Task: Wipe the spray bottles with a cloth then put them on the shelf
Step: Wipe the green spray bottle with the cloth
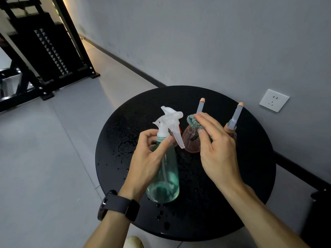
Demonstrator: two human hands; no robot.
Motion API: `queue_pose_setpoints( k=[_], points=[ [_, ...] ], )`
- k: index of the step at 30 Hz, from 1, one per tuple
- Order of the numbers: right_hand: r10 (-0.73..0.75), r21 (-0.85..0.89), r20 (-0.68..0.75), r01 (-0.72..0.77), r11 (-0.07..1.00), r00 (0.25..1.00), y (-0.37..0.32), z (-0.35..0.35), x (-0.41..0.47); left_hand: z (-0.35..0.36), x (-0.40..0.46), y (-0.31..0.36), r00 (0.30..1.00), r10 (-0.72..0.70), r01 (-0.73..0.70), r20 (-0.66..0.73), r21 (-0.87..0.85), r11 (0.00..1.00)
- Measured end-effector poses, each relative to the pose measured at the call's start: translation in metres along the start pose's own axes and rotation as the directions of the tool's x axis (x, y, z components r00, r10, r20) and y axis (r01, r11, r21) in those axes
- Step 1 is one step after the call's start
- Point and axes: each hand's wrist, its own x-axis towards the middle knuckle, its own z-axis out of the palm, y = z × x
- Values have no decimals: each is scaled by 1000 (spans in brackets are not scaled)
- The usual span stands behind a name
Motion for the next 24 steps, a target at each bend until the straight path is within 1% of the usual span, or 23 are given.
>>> queue_pose_setpoints(
  k=[8,10,12,15,16,18,20,22,24],
  points=[
    [6,6,21,-6,1000,1000,-1,2,-2,-4,3,-2,1000,13,-13,10,40,999],
    [4,7,23,-4,1000,1000,-1,2,-2,-4,2,-1,999,-3,0,32,83,997],
    [3,12,23,-3,1000,1000,-1,3,-3,-3,1,1,998,-42,38,39,86,996],
    [13,26,30,-14,1000,999,-1,3,-3,-2,-2,8,994,-109,109,1,13,994],
    [18,31,33,-19,999,999,-1,3,-3,-1,-2,9,991,-137,137,11,-26,990],
    [26,35,36,-27,999,999,0,3,-3,1,-4,14,984,-161,169,69,-128,977],
    [29,40,42,-30,999,999,-1,4,-3,3,-5,14,981,-160,179,112,-189,966],
    [12,49,45,-14,999,999,-3,5,-2,3,-2,9,978,-139,167,156,-186,968],
    [-58,30,42,57,998,997,-5,6,-1,3,-1,6,970,-120,158,214,-170,973]
  ],
)
